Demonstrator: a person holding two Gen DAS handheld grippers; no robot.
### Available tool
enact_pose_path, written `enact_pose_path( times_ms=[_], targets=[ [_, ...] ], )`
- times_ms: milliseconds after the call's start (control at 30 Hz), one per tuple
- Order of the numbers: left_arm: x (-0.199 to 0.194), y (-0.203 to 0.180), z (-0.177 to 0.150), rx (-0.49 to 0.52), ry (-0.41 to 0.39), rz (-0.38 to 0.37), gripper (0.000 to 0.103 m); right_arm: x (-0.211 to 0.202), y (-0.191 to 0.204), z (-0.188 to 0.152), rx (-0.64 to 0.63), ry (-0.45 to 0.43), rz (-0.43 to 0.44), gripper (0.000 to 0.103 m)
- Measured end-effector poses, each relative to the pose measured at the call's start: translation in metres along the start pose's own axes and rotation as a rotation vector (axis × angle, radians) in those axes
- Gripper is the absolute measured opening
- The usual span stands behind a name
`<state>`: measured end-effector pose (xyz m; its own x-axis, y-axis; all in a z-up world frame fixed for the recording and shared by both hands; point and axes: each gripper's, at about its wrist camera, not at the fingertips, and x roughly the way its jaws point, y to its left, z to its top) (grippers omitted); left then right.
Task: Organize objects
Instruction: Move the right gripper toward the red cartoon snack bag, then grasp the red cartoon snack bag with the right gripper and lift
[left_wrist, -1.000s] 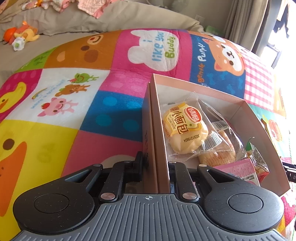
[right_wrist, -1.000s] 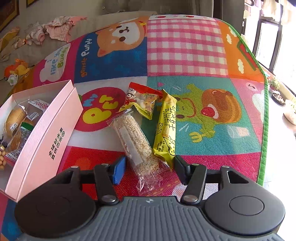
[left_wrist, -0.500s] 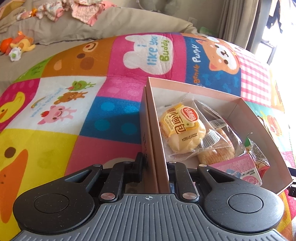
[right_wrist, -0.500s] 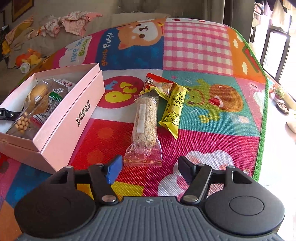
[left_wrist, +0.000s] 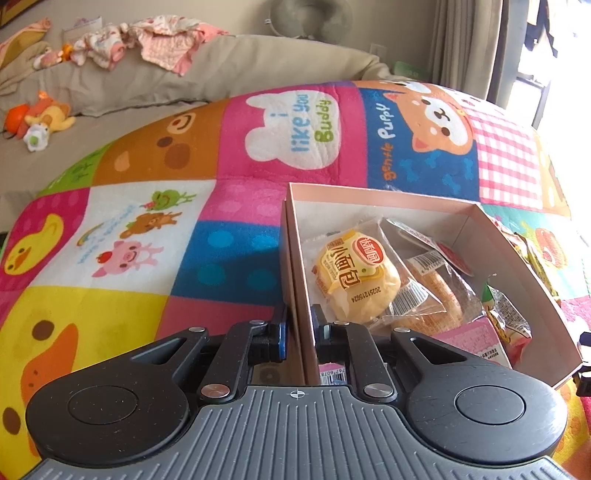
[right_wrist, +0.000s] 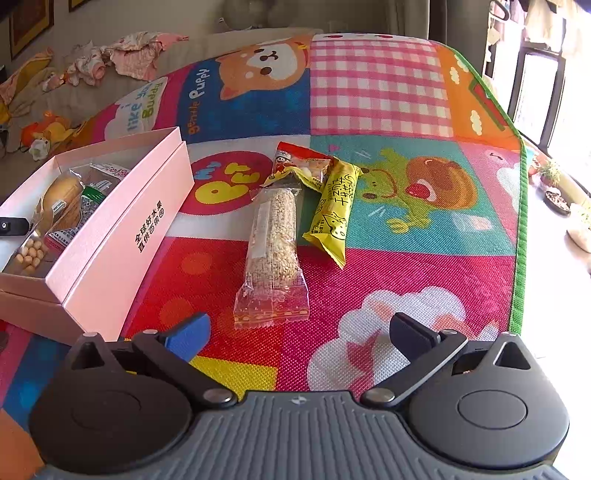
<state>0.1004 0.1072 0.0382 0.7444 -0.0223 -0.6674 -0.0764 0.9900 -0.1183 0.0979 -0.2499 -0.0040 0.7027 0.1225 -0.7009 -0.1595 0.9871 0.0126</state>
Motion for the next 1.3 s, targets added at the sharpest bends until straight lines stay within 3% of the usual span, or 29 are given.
enact_pose_path(
  times_ms=[467,600,700,800,900,1033,1300],
  targets=[
    [0.000,0.005,-0.002,-0.049,-0.002,-0.023,0.016,0.000,-0.003,0.006,0.020,0.030,0.013,0.103],
    [-0.001,0.007,-0.003,-0.054,-0.007,-0.033,0.017,-0.024,-0.007,0.017,0.074,-0.098,0.019,0.102],
    [-0.001,0.008,-0.005,-0.058,-0.020,-0.040,0.017,-0.028,0.002,0.044,0.001,-0.146,-0.016,0.089],
    [-0.003,0.006,-0.007,-0.043,-0.029,-0.037,0.018,-0.011,0.007,0.082,0.002,-0.131,0.031,0.081],
    [-0.006,0.010,-0.009,-0.046,-0.028,-0.056,0.019,0.027,0.010,0.115,0.081,-0.049,0.085,0.080],
    [-0.008,0.014,-0.011,-0.035,-0.032,-0.068,0.019,0.076,0.019,0.123,0.077,0.063,-0.032,0.076],
    [-0.009,0.013,-0.014,-0.014,-0.059,-0.063,0.018,0.105,0.024,0.134,0.044,0.035,-0.085,0.081]
  ],
)
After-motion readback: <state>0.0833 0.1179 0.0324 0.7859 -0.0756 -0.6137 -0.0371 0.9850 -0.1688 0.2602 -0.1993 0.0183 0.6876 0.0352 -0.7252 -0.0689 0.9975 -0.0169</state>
